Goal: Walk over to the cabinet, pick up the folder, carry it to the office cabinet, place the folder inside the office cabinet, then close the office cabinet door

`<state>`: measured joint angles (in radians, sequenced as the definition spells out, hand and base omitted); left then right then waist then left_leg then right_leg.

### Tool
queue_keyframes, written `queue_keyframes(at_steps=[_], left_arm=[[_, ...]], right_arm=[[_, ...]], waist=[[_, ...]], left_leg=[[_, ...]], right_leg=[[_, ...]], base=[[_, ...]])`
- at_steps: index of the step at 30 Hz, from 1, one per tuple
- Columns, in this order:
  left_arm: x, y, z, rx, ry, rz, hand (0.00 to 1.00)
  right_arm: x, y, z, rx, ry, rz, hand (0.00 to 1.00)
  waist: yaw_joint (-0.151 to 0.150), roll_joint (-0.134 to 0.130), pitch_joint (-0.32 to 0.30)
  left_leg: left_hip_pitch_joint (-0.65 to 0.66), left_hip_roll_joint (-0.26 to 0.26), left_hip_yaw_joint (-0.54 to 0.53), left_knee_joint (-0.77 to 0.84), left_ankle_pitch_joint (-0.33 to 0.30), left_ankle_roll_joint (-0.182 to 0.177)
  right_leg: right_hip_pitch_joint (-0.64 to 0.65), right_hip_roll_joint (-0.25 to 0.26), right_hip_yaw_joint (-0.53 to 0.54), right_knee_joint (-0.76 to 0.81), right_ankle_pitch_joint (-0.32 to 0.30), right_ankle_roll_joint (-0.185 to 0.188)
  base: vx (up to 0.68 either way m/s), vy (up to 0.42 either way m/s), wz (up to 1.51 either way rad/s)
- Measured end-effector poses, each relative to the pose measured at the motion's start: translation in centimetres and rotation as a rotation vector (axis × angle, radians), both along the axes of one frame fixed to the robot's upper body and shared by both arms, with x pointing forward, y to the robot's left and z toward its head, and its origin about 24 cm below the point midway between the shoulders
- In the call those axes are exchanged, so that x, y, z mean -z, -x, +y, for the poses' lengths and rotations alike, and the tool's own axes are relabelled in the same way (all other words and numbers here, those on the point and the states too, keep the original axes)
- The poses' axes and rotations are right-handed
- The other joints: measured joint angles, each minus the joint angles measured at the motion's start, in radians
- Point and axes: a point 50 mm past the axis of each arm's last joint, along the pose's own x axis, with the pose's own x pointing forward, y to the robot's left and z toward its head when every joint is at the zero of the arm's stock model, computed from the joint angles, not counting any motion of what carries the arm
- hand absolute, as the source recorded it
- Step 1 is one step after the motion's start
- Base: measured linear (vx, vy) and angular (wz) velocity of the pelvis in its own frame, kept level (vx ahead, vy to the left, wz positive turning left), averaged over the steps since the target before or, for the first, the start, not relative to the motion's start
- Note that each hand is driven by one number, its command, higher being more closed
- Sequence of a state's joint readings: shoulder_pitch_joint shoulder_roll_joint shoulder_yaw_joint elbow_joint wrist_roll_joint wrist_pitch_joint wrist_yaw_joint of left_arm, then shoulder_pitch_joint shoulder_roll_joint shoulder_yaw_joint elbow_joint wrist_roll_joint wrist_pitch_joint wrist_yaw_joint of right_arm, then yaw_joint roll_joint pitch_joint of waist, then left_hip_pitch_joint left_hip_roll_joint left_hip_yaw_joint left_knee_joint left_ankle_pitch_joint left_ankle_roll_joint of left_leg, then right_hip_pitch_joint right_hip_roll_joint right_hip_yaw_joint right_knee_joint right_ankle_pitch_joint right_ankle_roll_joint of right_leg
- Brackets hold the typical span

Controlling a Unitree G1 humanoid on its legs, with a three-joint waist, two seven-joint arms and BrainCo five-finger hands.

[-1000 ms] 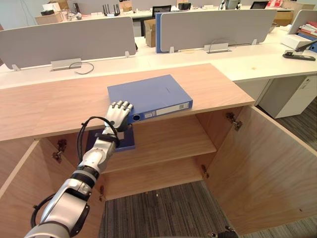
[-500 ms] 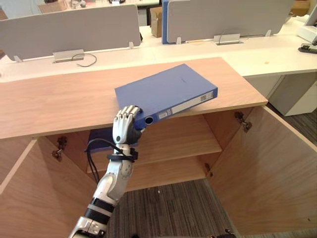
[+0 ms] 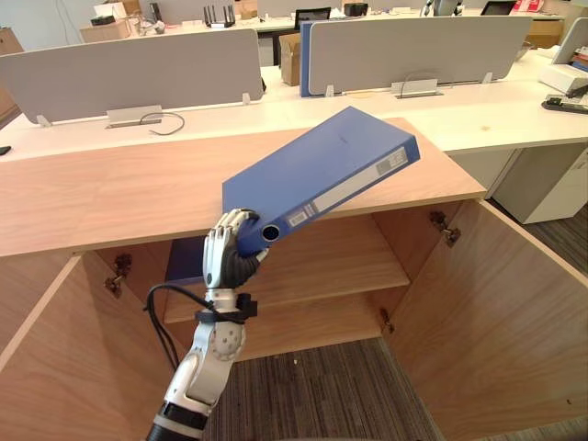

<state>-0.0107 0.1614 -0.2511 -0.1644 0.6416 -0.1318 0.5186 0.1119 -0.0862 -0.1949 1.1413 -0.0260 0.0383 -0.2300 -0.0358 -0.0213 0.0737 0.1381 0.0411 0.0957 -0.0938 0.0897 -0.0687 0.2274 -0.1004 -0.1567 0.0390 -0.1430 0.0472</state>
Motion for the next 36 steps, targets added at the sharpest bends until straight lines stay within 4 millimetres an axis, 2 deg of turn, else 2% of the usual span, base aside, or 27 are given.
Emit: queue_keyframes(at_steps=[2, 6, 11, 13, 17, 18, 19, 21, 23, 24, 25, 27, 29, 31, 36], left_arm=[[-0.4, 0.3, -0.1, 0.035, 0.057, -0.003, 1.0], [-1.9, 1.7, -1.2, 0.221, 0.28, 0.009, 1.0], [-2.3, 2.1, -1.3, 0.485, 0.702, 0.111, 1.0], [-2.3, 2.3, -1.0, 0.537, 0.835, 0.132, 1.0], [-1.9, 2.5, -0.1, 0.529, 0.919, 0.137, 1.0], [-1.9, 2.5, 0.5, 0.502, 0.939, 0.119, 1.0], [-1.9, 2.6, 0.8, 0.487, 0.948, 0.109, 1.0], [-2.1, 3.0, 2.1, 0.431, 0.973, 0.069, 1.0], [-2.3, 3.6, 3.6, 0.364, 0.982, 0.02, 1.0], [-2.4, 3.8, 4.0, 0.343, 0.976, 0.008, 1.0], [-2.4, 3.9, 4.1, 0.334, 0.971, 0.004, 1.0], [-2.2, 4.2, 5.1, 0.273, 0.95, -0.014, 1.0], [-2.1, 4.4, 5.6, 0.239, 0.945, -0.024, 1.0], [-1.9, 4.6, 6.1, 0.202, 0.946, -0.03, 1.0], [-1.5, 4.7, 6.7, 0.152, 0.942, -0.034, 1.0]], right_arm=[[0.0, 0.1, 0.0, 0.001, 0.0, 0.001, 0.0], [0.1, 0.6, 0.0, 0.005, -0.002, 0.017, 0.0], [0.1, 0.5, 0.1, 0.001, -0.009, 0.015, 0.0], [0.1, 0.2, 0.1, 0.005, -0.016, 0.001, 0.0], [-0.8, -1.9, 0.8, -0.024, -0.032, -0.127, 0.0], [-1.6, -3.5, 1.3, -0.019, -0.043, -0.224, 0.0], [-2.0, -4.2, 1.6, -0.017, -0.049, -0.274, 0.0], [-4.2, -7.0, 3.0, -0.024, -0.082, -0.469, 0.0], [-7.8, -10.0, 4.0, -0.021, -0.119, -0.707, 0.0], [-9.1, -10.9, 4.0, -0.024, -0.12, -0.782, 0.0], [-9.5, -11.1, 4.0, -0.026, -0.12, -0.807, 0.0], [-12.9, -12.9, 3.8, -0.032, -0.103, -0.991, 0.0], [-14.8, -13.8, 3.6, -0.034, -0.088, -1.092, 0.0], [-16.4, -14.5, 3.2, -0.012, -0.074, -1.177, 0.0], [-18.5, -15.2, 3.1, 0.066, -0.151, -1.308, 0.0]], waist=[[0.002, 0.0, 0.0], [0.01, 0.001, -0.028], [0.013, 0.003, -0.032], [0.016, 0.005, -0.034], [0.016, 0.005, -0.034], [0.015, 0.006, -0.035], [0.015, 0.006, -0.035], [0.016, 0.006, -0.035], [0.02, 0.006, -0.035], [0.022, 0.006, -0.035], [0.022, 0.006, -0.035], [0.023, 0.005, -0.035], [0.024, 0.003, -0.033], [0.024, 0.003, -0.033], [0.026, 0.004, -0.033]], left_leg=[[-0.001, 0.001, -0.001, 0.0, 0.001, -0.001], [-0.032, 0.008, 0.002, 0.005, 0.006, -0.005], [-0.032, 0.021, 0.011, 0.005, 0.015, -0.009], [-0.034, 0.025, 0.016, 0.001, 0.019, -0.008], [-0.032, 0.029, 0.022, 0.001, 0.025, -0.006], [-0.032, 0.03, 0.022, 0.001, 0.028, -0.006], [-0.032, 0.031, 0.022, 0.001, 0.029, -0.007], [-0.033, 0.034, 0.022, 0.001, 0.031, -0.008], [-0.034, 0.034, 0.021, 0.002, 0.031, -0.008], [-0.034, 0.034, 0.021, 0.002, 0.031, -0.008], [-0.034, 0.034, 0.021, 0.002, 0.031, -0.008], [-0.036, 0.033, 0.021, 0.005, 0.031, -0.008], [-0.037, 0.033, 0.021, 0.006, 0.031, -0.008], [-0.037, 0.032, 0.021, 0.006, 0.03, -0.008], [-0.037, 0.032, 0.019, 0.005, 0.03, -0.008]], right_leg=[[0.0, 0.0, 0.0, 0.0, 0.0, 0.001], [-0.03, 0.005, 0.003, 0.011, 0.001, 0.001], [-0.047, 0.011, 0.027, 0.036, 0.001, 0.0], [-0.064, 0.015, 0.037, 0.046, 0.001, 0.0], [-0.07, 0.019, 0.047, 0.05, 0.001, 0.0], [-0.073, 0.025, 0.048, 0.054, 0.002, 0.0], [-0.073, 0.026, 0.048, 0.054, 0.002, -0.001], [-0.074, 0.029, 0.048, 0.054, 0.003, -0.002], [-0.074, 0.029, 0.047, 0.052, 0.003, -0.002], [-0.074, 0.029, 0.047, 0.05, 0.003, -0.002], [-0.073, 0.029, 0.047, 0.05, 0.004, -0.002], [-0.073, 0.028, 0.047, 0.047, 0.006, -0.001], [-0.073, 0.028, 0.047, 0.046, 0.007, -0.001], [-0.073, 0.028, 0.047, 0.045, 0.007, -0.001], [-0.072, 0.028, 0.046, 0.046, 0.007, -0.001]], base=[[0.0, 0.0, 0.0], [0.0, 0.0, 0.0], [-0.04, 0.0, -0.08], [-0.14, 0.0, -0.09], [-0.1, 0.001, -0.06], [-0.04, -0.017, -0.02], [-0.04, -0.022, -0.01], [0.0, 0.0, 0.0], [0.0, 0.0, 0.0], [0.0, 0.0, 0.0], [0.0, 0.0, 0.0], [0.0, 0.0, 0.0], [0.0, 0.0, 0.0], [0.0, 0.0, 0.0], [0.0, 0.0, 0.0]])
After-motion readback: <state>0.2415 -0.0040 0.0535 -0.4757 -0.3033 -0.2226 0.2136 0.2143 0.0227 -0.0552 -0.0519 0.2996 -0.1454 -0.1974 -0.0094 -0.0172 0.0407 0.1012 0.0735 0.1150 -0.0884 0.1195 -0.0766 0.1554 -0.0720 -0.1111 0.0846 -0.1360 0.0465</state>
